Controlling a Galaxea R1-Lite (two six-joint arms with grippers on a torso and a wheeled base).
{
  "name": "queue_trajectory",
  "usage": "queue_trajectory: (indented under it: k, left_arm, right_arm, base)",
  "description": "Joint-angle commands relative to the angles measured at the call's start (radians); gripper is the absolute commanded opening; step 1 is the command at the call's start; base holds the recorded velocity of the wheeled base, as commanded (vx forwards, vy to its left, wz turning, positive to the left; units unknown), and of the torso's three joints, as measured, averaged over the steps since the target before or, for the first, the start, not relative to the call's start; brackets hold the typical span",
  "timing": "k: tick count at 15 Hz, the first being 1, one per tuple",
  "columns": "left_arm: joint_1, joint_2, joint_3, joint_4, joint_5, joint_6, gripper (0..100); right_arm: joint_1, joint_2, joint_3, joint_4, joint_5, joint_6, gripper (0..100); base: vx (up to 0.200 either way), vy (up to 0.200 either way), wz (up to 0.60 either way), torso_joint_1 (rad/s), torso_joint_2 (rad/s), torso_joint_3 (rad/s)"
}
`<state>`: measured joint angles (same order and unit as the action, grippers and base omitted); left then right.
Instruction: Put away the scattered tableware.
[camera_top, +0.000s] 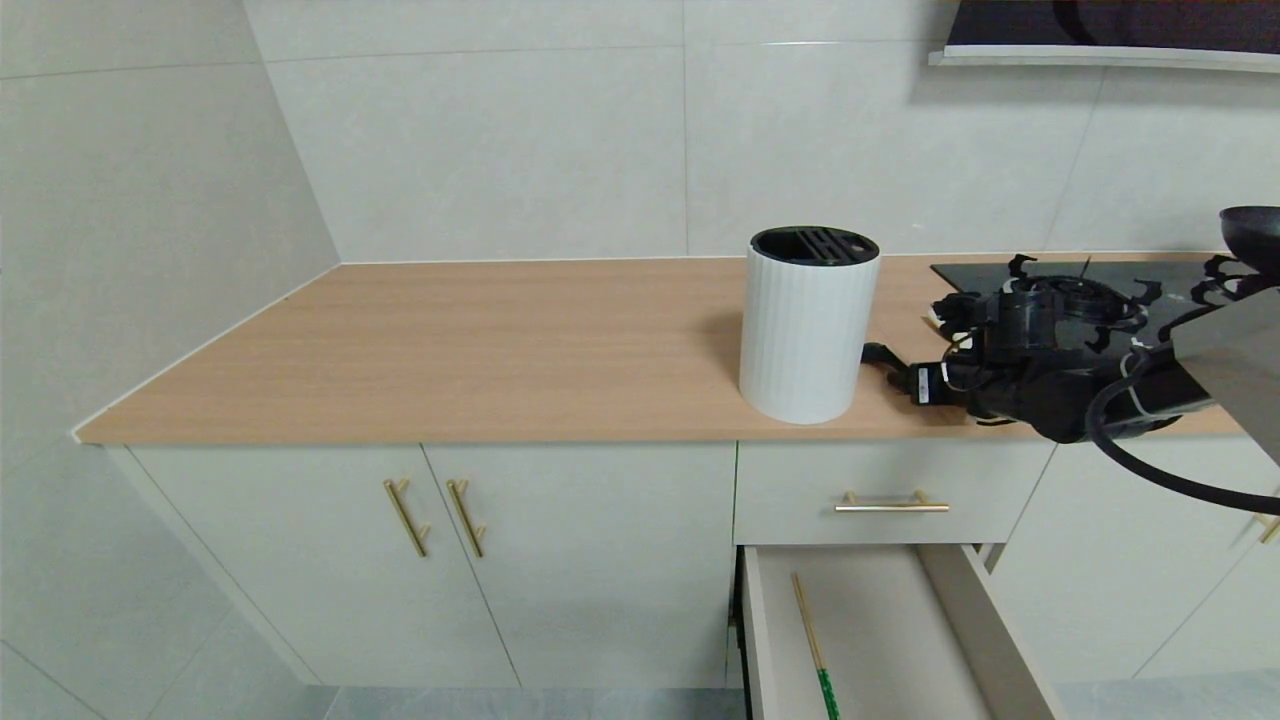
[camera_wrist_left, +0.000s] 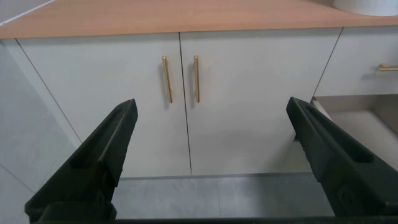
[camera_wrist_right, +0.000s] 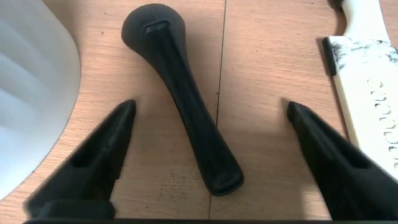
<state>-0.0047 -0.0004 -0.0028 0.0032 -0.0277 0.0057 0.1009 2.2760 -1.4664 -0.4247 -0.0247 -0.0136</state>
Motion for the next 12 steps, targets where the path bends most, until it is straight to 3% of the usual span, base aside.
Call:
queue_trajectory:
  k: [1,12]
  left_arm:
    - [0.0,0.0,0.0,0.0,0.0,0.0,100]
    - [0.0,0.0,0.0,0.0,0.0,0.0,100]
  right_arm:
    - [0.0,-0.003,0.0,0.0,0.0,0.0,0]
    - [0.002,-0.047,0.017,0.004,-0.001,0.003,0]
  base:
    - [0.0,0.0,0.0,0.0,0.0,0.0]
    - [0.0,0.0,0.0,0.0,0.0,0.0]
